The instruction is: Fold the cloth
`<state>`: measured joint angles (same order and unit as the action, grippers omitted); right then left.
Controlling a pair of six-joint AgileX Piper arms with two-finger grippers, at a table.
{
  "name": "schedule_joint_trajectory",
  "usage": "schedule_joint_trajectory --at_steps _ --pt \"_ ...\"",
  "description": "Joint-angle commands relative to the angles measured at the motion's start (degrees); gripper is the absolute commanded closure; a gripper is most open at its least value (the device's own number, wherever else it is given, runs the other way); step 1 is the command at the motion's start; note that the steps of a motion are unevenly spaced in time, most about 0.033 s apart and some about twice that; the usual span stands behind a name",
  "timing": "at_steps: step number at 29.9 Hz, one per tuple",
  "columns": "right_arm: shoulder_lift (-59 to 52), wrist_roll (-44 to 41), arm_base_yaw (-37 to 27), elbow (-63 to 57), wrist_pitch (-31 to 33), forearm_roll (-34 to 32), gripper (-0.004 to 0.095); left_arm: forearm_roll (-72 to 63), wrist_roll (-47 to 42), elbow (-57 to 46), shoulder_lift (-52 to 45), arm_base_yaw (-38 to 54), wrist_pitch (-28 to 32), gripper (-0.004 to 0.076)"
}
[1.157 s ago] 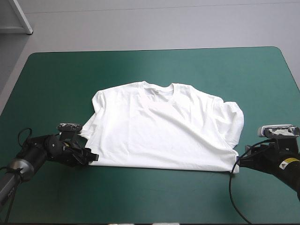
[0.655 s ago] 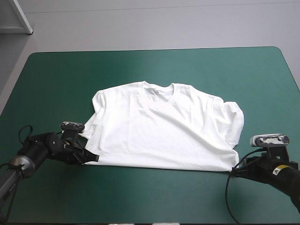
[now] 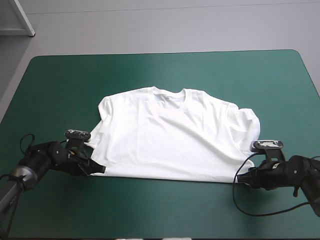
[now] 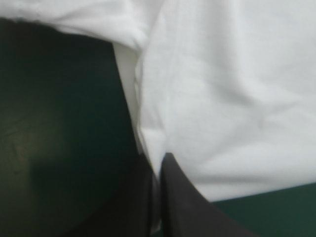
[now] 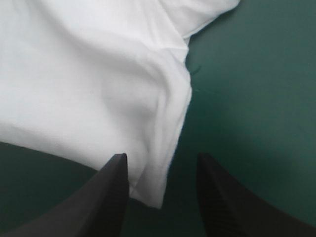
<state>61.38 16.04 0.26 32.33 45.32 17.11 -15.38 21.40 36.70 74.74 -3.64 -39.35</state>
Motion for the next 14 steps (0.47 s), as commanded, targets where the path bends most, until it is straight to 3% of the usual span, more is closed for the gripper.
schedule_joint_trajectory --at_steps 1,4,7,8,14 --pt "2.6 1.1 -0.3 1.3 -1.9 1.3 0.0499 -0.1 0.2 0.4 0.0 -0.2 -0.2 0.0705" --pt "4.9 2.2 -0.3 1.3 -1.5 2.5 0.0589 -0.1 0.2 0.4 0.0 -0.2 -0.2 0.0705" --pt "5.7 4.6 -0.3 1.3 -1.0 3.7 0.0812 -0.1 0.2 0.4 0.0 -0.2 -0.2 0.0705" --pt "5.8 5.8 -0.3 1.3 -1.0 4.2 0.0932 -0.1 0.2 0.4 0.0 -0.2 0.0 0.0705" --pt "2.4 6.7 -0.3 1.3 -1.5 4.9 0.0912 0.5 0.2 0.4 -2.7 -0.2 0.2 0.0705"
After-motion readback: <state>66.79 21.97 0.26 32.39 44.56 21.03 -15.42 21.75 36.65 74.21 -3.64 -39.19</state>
